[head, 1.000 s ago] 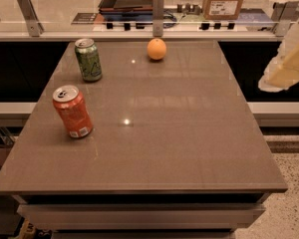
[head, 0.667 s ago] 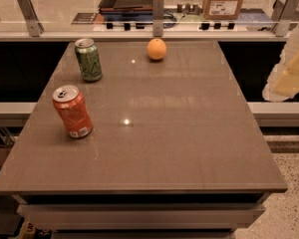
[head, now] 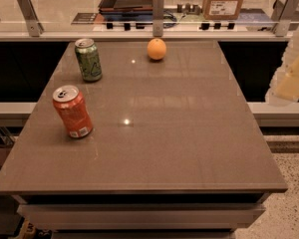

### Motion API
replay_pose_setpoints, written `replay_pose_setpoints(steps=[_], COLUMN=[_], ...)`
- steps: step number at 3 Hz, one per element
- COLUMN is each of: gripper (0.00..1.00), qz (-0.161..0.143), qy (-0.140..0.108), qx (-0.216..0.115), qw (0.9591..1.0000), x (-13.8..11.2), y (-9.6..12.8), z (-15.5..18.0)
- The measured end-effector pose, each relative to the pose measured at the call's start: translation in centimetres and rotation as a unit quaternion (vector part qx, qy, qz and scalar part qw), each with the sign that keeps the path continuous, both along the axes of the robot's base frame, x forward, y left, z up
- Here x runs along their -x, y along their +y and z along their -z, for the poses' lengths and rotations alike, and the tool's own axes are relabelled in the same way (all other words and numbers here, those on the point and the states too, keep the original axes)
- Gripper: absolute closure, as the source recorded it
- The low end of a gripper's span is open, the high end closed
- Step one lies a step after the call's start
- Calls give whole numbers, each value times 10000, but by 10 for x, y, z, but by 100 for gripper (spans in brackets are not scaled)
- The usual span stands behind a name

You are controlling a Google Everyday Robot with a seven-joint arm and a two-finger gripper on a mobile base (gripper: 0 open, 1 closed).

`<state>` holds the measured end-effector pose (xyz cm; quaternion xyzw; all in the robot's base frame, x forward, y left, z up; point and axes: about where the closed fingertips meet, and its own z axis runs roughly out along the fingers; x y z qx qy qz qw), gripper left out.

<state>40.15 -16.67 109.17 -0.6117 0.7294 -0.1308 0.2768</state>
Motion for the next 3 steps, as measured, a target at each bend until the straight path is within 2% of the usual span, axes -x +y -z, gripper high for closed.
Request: replay_pose_setpoints(steps=[3], gripper=[0], qz=[0], qy=[-2], qx=[-2], qw=[10000], x=[0], y=[0], z=[0])
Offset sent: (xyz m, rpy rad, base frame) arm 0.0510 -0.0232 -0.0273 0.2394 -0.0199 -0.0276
